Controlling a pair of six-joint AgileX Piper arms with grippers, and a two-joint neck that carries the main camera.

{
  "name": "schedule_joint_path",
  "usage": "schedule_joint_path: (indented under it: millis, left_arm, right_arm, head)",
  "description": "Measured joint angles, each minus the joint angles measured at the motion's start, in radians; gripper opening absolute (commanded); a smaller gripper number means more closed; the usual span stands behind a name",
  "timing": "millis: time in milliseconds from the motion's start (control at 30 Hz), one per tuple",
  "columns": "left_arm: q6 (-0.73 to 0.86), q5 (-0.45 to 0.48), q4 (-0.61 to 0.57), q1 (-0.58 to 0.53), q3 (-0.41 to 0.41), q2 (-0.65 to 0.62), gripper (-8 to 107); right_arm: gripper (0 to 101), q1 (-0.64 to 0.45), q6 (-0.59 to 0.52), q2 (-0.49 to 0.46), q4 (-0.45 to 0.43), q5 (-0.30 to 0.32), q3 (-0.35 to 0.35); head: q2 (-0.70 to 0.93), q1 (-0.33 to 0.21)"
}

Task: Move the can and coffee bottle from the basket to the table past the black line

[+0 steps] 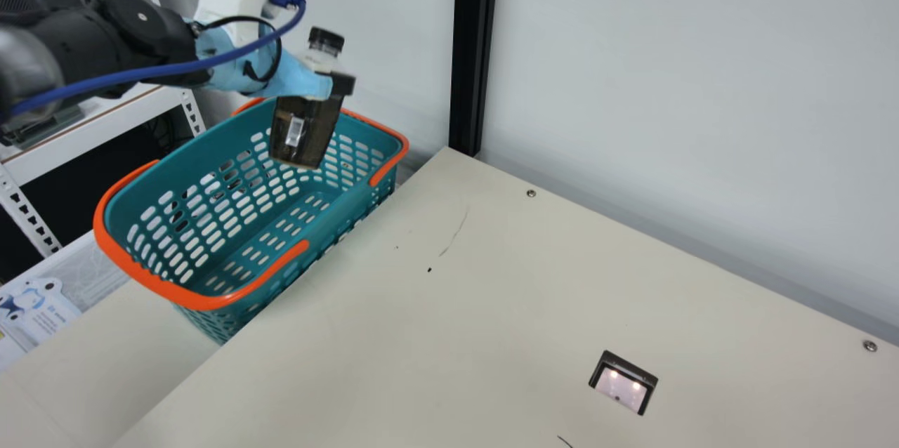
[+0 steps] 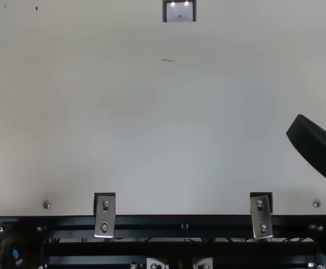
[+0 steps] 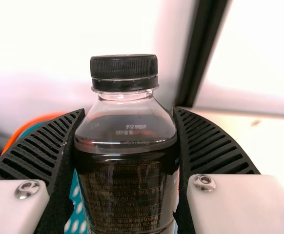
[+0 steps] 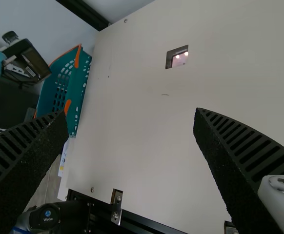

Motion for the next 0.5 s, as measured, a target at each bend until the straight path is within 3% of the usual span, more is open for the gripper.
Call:
schedule_joint_path:
  millis: [167, 500]
  left_arm:
    - [-0.039, 0.012, -0.065, -0.061, 0.040, -0.126, 10]
    - [-0.216, 0.093, -0.073, -0.199, 0.097, -0.300, 10]
  right_arm:
    - [101, 0.000, 0.000, 0.000, 0.000, 0.000, 0.000]
    - [101, 0.000, 0.000, 0.000, 0.000, 0.000, 0.000]
  head:
    - [0.000, -0.005]
    - [0.000, -0.005]
